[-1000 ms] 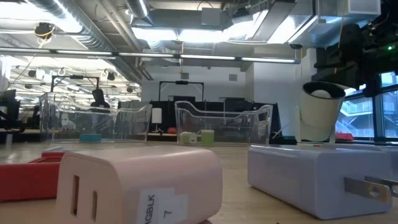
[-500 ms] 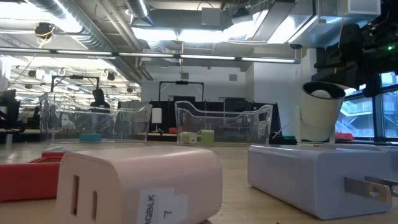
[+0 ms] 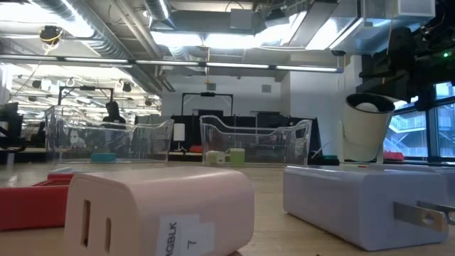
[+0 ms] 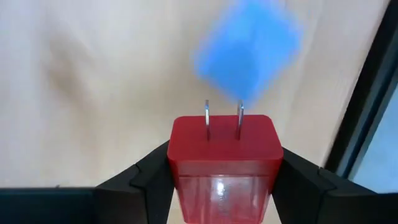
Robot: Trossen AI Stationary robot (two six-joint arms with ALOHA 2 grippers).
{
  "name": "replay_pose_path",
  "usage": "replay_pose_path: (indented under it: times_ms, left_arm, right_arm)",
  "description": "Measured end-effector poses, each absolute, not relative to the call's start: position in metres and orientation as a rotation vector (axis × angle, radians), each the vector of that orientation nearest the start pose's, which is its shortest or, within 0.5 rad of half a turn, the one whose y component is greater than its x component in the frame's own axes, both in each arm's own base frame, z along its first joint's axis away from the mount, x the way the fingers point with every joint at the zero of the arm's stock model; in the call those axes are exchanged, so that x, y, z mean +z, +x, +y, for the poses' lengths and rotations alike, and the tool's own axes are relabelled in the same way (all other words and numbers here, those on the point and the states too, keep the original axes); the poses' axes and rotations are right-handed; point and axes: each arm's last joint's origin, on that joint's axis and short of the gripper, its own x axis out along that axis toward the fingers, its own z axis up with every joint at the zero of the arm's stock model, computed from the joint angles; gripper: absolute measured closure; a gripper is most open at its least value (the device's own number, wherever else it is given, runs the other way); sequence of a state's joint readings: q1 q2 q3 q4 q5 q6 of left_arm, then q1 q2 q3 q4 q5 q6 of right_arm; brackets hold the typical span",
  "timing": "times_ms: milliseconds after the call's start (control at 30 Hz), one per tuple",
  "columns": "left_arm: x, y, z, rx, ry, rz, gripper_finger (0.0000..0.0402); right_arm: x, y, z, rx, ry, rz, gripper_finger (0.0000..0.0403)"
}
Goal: Pick & Place Office items
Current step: Put the red charger adapter into the right transparent bin
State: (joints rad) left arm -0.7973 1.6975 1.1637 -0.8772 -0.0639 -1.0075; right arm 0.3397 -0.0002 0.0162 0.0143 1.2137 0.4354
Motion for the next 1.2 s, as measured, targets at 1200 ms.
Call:
replay_pose_path:
  times_ms: [1200]
  left_arm:
    - [0.341,0.364,-0.041,0.435,-0.148,-0.284,0.0196]
  right_arm:
    - [0.17,0.084,0.002,-0.77,0.411,-0.186,0.0145]
